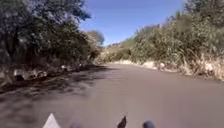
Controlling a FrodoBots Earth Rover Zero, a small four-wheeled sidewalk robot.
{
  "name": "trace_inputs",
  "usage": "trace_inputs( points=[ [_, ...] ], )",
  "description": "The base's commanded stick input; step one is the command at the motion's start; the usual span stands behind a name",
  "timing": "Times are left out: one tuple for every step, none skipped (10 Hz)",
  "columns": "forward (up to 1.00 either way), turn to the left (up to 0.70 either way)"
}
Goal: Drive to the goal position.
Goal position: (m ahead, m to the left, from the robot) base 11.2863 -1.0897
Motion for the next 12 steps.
trace_inputs(
  points=[
    [0.85, 0.00],
    [0.85, 0.00],
    [0.85, 0.00],
    [0.85, 0.00],
    [0.85, 0.00],
    [0.85, -0.32],
    [0.85, -0.22],
    [0.85, -0.11],
    [0.85, 0.00],
    [0.85, 0.00],
    [0.85, 0.00],
    [0.85, 0.00]
  ],
)
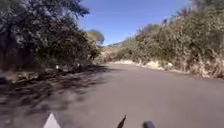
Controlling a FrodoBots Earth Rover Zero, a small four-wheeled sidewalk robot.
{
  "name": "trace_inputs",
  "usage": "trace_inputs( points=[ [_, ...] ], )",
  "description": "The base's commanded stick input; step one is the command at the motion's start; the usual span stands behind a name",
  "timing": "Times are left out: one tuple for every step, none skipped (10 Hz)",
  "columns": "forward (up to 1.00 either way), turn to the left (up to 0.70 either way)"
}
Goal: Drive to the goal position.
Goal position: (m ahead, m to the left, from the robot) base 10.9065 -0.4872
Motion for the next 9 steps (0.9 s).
trace_inputs(
  points=[
    [0.85, 0.00],
    [0.85, 0.00],
    [0.85, 0.00],
    [0.85, 0.00],
    [0.85, 0.00],
    [0.85, 0.00],
    [0.85, 0.00],
    [0.85, 0.00],
    [0.85, 0.00]
  ],
)
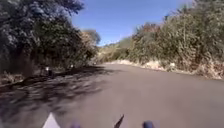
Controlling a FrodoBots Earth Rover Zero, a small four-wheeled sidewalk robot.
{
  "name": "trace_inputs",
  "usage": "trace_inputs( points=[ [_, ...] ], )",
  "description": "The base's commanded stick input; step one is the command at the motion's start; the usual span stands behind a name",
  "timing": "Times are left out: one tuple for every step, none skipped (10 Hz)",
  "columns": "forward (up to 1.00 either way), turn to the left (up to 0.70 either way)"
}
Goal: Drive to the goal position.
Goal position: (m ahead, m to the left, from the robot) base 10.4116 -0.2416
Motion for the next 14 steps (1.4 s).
trace_inputs(
  points=[
    [0.85, 0.00],
    [0.85, 0.00],
    [0.85, 0.00],
    [0.85, 0.00],
    [0.85, 0.00],
    [0.85, 0.00],
    [0.85, 0.00],
    [0.85, 0.00],
    [0.85, 0.00],
    [0.85, 0.00],
    [0.85, 0.00],
    [0.85, 0.00],
    [0.85, 0.00],
    [0.85, 0.00]
  ],
)
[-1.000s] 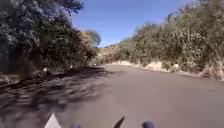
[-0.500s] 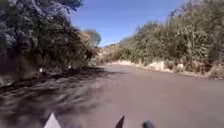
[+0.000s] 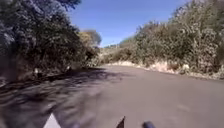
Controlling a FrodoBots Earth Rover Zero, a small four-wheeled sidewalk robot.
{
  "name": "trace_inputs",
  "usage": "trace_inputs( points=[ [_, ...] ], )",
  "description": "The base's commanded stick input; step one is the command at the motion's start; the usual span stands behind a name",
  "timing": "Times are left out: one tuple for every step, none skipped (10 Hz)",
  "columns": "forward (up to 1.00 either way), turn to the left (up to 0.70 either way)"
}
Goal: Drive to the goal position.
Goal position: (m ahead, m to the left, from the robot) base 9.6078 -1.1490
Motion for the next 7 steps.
trace_inputs(
  points=[
    [0.85, 0.00],
    [0.85, 0.00],
    [0.85, 0.00],
    [0.85, 0.00],
    [0.85, 0.00],
    [0.85, 0.00],
    [0.85, 0.00]
  ],
)
